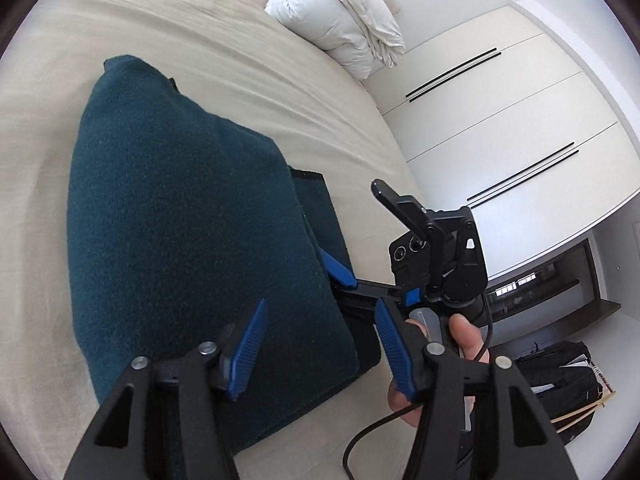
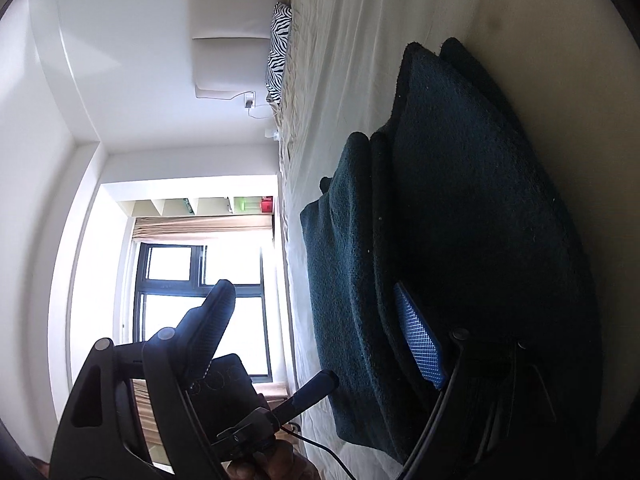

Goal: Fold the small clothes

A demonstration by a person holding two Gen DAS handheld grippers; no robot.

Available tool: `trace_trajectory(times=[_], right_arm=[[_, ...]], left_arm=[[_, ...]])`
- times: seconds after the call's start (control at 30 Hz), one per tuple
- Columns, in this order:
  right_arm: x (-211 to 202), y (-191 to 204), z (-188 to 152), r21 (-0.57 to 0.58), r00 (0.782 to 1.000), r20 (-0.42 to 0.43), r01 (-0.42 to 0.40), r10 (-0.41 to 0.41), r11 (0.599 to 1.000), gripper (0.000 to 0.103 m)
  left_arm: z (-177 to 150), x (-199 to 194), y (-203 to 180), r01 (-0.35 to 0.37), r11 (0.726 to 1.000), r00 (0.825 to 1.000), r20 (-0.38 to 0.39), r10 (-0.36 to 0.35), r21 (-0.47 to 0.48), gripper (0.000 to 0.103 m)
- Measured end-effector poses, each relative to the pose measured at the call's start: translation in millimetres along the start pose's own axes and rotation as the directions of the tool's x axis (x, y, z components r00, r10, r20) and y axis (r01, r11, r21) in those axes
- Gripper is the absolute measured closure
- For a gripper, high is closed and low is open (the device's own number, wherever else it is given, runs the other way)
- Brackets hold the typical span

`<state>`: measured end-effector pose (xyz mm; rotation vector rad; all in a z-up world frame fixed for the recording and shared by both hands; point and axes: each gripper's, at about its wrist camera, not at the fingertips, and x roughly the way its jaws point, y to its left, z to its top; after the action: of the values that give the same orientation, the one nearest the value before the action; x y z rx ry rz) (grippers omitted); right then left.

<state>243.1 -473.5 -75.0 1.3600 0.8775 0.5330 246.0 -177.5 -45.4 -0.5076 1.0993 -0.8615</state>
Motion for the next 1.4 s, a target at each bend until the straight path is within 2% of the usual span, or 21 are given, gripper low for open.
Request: trace_trajectory(times=[0.13, 0.2, 0.33, 0.43, 0.5, 0.53, 0.57, 0.67, 0.87, 1.13, 1.17, 1.4], right_arm=[[5, 11, 2, -0.081, 0.99, -0.054, 0.128, -0.133, 0.988, 0.023], [15, 17, 1, -0.134, 0.971, -0.083, 0.211, -0.223, 0.968, 0.025], [33, 30, -6, -0.233, 0.918, -0.091, 0.357, -0.386, 0.904, 0.029], [36, 37, -8, -0.283, 0.887, -0.072, 0.421, -0.456, 0.862, 0.049], [35, 38, -6, -0.312, 0.852, -0.055, 0.48, -0.52, 0.82, 0.076], [32, 39, -5, -0.321, 0.842, -0.048, 0.496, -0.537, 0.807, 0.08], [27, 39, -5, -0.325, 0.839, -0.042, 0.502, -0.543, 0.801, 0.084], [8, 44, -9, -0.34, 0.83, -0.004, 0.523, -0.558, 0.781, 0.089], [-3, 55, -6, -0.35, 0.817, 0.06, 0.556, -0.574, 0.754, 0.09], [-42, 61, 4, -0.32, 0.799, 0.097, 0.59, -0.593, 0.742, 0.09], [-43, 54, -5, -0.314, 0.797, 0.097, 0.593, -0.597, 0.741, 0.09], [-40, 42, -6, -0.284, 0.795, 0.094, 0.599, -0.6, 0.749, 0.09]], left_arm=[[-1, -28, 12, -0.047, 0.999, 0.998, 0.052, 0.046, 0.003, 0.044], [-5, -40, 31, -0.058, 0.998, 0.996, 0.061, 0.059, -0.031, 0.044], [-4, -45, 49, -0.062, 0.995, 0.996, 0.065, 0.067, -0.078, 0.044], [-7, -45, 49, -0.064, 0.995, 0.995, 0.066, 0.069, -0.078, 0.044], [-9, -45, 50, -0.067, 0.994, 0.995, 0.063, 0.073, -0.082, 0.044], [-8, -44, 50, -0.065, 0.994, 0.996, 0.062, 0.07, -0.083, 0.044], [-7, -43, 49, -0.064, 0.995, 0.996, 0.061, 0.069, -0.082, 0.043], [-5, -39, 46, -0.074, 0.994, 0.995, 0.054, 0.078, -0.078, 0.043], [-2, -27, 28, -0.078, 0.996, 0.996, 0.032, 0.079, -0.035, 0.043], [-2, -2, 1, -0.1, 0.993, 0.995, -0.006, 0.101, 0.058, 0.043], [-3, 1, 0, -0.102, 0.993, 0.995, -0.012, 0.103, 0.064, 0.043], [-9, 15, -4, -0.138, 0.984, 0.989, -0.029, 0.142, 0.108, 0.043]])
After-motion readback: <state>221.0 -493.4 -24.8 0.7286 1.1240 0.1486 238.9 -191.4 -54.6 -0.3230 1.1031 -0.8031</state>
